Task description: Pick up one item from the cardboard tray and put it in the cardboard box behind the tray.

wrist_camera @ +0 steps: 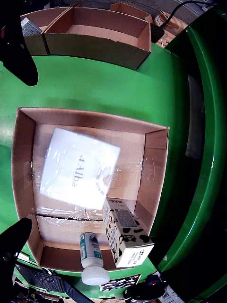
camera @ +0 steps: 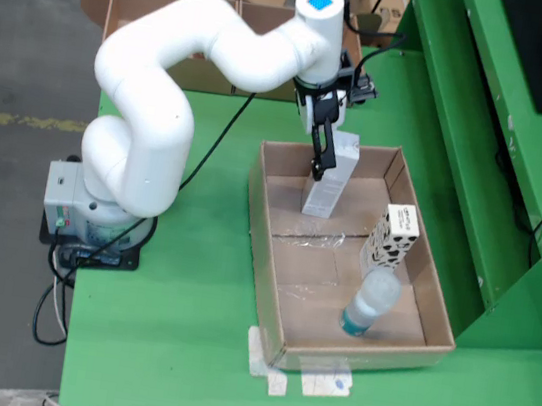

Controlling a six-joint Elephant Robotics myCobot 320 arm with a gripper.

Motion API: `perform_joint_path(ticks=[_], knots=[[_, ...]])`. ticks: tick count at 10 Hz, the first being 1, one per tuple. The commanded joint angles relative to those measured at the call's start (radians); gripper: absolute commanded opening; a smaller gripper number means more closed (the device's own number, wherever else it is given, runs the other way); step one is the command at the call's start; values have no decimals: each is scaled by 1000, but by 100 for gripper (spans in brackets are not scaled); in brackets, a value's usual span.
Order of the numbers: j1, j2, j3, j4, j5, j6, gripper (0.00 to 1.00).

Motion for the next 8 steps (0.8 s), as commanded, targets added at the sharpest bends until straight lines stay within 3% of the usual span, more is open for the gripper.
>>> perform_joint_path(ticks=[1,8], knots=[[11,-12,83,-6,-6,13,100],[-40,-126,243,-46,16,-22,100]])
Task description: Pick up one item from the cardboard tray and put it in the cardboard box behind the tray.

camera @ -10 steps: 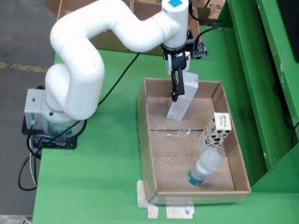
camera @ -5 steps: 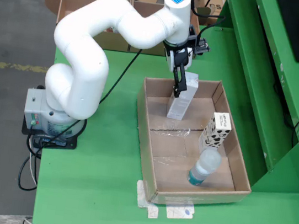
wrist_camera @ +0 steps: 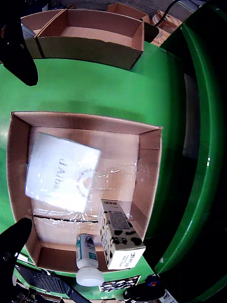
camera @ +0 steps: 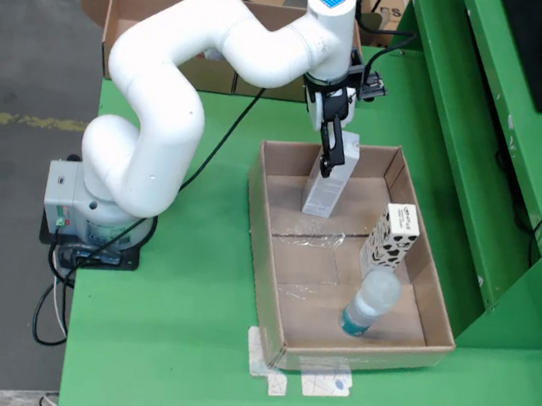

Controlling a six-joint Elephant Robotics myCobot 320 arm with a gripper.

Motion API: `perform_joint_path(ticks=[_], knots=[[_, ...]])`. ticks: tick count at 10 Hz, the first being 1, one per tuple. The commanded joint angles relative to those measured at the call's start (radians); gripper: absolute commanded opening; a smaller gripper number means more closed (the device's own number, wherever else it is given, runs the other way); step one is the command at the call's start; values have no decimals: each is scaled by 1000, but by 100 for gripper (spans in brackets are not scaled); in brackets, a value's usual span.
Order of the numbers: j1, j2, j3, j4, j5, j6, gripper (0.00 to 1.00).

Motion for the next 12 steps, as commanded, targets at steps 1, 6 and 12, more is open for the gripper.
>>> perform_joint_path(ticks=[1,6,12], knots=[[-20,-4,77,0,6,-20,100],[-62,-88,195,-34,21,-51,100],[-93,-183,332,-77,32,-74,100]])
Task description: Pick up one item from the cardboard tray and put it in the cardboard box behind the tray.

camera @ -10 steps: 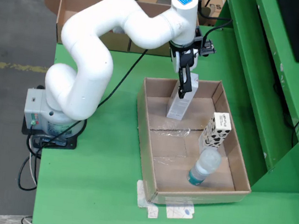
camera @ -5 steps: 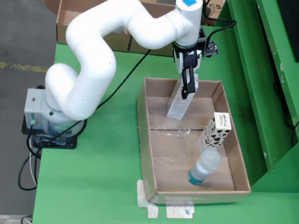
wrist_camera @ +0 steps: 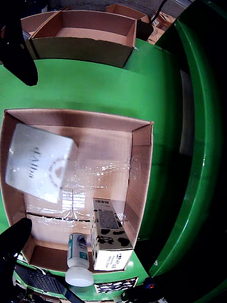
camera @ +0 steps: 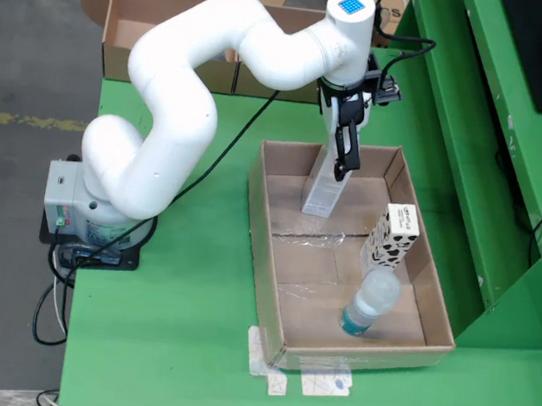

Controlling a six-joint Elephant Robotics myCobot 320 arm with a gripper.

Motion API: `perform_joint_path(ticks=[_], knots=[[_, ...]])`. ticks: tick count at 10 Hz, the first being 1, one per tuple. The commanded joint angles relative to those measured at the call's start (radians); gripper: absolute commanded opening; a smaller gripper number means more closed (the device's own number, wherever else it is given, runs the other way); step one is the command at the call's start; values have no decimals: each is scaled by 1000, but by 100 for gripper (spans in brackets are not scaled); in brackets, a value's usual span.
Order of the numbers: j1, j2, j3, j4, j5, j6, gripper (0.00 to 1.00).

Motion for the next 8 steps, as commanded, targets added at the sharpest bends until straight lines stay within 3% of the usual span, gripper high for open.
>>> perform_joint_path(ticks=[1,8], knots=[[-24,-37,136,-35,9,-20,100],[-34,-104,259,-89,8,-26,100]])
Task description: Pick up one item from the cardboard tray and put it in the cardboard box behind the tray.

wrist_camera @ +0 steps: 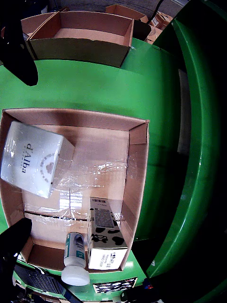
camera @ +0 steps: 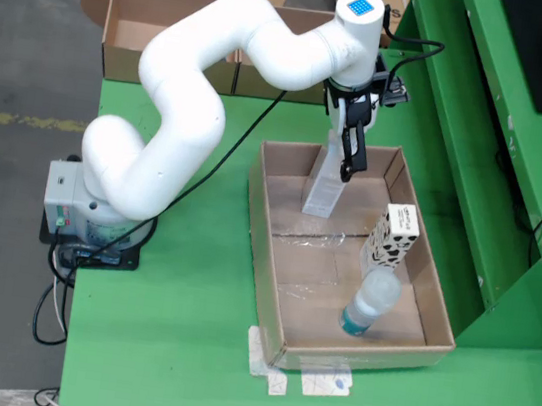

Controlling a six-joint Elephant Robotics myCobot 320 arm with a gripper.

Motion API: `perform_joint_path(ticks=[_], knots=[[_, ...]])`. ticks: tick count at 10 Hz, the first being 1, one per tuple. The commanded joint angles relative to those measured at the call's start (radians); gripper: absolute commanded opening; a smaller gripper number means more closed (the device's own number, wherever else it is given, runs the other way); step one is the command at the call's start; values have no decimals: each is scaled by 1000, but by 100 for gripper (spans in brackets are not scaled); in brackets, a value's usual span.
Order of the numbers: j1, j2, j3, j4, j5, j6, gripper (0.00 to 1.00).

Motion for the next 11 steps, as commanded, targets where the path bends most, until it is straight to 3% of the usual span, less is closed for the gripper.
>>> perform_joint_path(ticks=[1,11], knots=[[-7,-1,76,-13,-1,-4,100],[-27,-38,56,8,16,-16,100]])
